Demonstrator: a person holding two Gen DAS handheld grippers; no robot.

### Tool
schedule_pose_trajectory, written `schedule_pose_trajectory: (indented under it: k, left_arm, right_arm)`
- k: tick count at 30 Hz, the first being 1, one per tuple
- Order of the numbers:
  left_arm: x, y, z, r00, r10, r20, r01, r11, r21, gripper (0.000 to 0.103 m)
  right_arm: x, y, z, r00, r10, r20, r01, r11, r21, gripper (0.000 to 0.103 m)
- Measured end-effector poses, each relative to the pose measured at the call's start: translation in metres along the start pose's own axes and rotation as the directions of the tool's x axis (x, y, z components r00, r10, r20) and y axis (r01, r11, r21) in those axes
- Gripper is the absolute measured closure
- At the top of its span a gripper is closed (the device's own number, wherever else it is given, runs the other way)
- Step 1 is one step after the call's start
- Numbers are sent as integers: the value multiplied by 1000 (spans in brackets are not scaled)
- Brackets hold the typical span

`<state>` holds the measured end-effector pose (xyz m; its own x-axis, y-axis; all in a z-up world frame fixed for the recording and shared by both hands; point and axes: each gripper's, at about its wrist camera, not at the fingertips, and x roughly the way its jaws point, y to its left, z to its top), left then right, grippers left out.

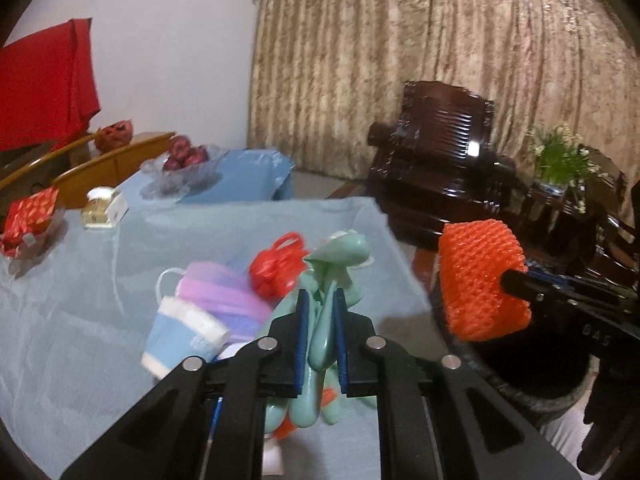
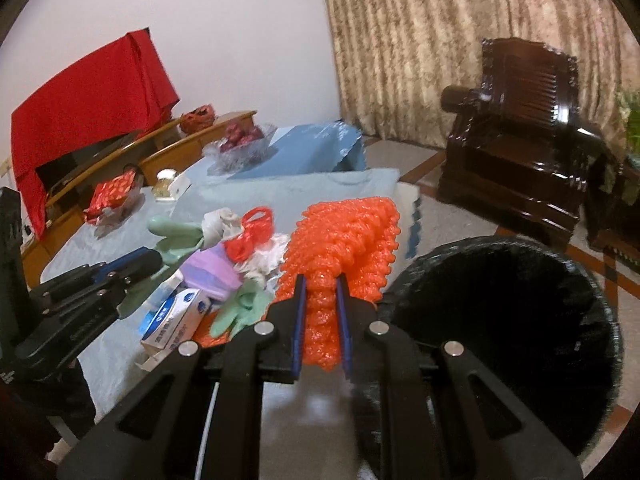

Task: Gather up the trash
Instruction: 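Grasp the green glove with the left gripper while the right gripper carries the net to the bin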

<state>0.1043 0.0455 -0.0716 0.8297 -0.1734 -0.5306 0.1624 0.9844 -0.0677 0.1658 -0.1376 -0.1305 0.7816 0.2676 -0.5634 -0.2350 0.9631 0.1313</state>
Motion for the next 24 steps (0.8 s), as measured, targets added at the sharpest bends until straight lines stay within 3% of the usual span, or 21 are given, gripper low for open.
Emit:
schedule_pose_trajectory:
  k: [9, 16, 24]
  left_arm:
    - [22, -72, 14, 988, -155, -19, 156, 986, 58, 91]
    - [53, -145, 13, 957, -275, -93, 284, 954, 97, 91]
    - [78, -190, 1, 925, -346, -160, 363, 927, 93, 90]
  right_arm:
    - [-39, -66, -12, 989, -149, 23, 147, 986, 79, 90]
    - [-56, -119, -42, 964, -263, -26, 264, 951, 159, 90]
    - [-60, -147, -68, 942, -328, -76, 337, 920, 200, 87]
